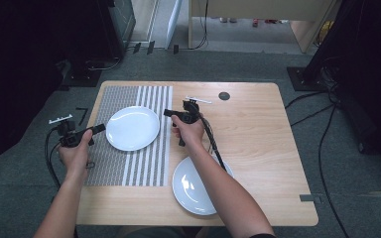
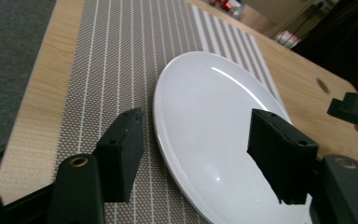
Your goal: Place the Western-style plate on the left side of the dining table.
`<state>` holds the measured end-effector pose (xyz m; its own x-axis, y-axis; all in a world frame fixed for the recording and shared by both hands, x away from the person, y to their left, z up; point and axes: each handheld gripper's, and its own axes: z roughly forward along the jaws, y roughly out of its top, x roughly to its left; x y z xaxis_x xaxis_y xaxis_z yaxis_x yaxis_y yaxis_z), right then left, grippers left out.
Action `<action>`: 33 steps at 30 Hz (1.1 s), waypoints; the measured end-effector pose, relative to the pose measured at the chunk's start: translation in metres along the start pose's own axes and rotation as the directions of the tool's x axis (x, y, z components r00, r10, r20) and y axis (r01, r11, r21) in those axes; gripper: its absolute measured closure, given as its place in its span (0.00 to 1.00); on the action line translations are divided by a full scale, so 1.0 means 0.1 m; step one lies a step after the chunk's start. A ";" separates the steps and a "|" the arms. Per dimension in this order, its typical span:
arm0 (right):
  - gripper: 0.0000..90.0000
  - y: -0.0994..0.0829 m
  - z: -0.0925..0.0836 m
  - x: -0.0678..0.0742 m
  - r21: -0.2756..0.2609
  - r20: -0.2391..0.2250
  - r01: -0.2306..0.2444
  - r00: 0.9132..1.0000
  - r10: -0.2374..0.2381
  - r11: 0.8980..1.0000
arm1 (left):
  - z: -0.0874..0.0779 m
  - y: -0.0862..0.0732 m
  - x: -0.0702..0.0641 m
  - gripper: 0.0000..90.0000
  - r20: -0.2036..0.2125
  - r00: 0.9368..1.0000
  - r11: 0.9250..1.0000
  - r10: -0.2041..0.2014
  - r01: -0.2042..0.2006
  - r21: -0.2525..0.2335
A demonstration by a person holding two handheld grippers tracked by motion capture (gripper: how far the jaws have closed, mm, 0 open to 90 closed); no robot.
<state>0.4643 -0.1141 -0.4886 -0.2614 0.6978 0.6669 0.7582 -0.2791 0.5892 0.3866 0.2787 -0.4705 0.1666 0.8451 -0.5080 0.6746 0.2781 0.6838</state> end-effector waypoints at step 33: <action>0.34 -0.17 -1.61 -0.67 -0.002 0.146 0.242 0.960 -0.239 0.970 | -0.57 -0.64 -0.36 0.09 0.025 0.975 0.975 0.220 -0.221 0.025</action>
<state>0.3729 -0.2626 -0.4698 -0.3454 0.8327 0.4328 0.6710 -0.1033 0.7342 0.2965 0.2567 -0.4656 0.3290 0.8737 -0.3583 0.6389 0.0734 0.7658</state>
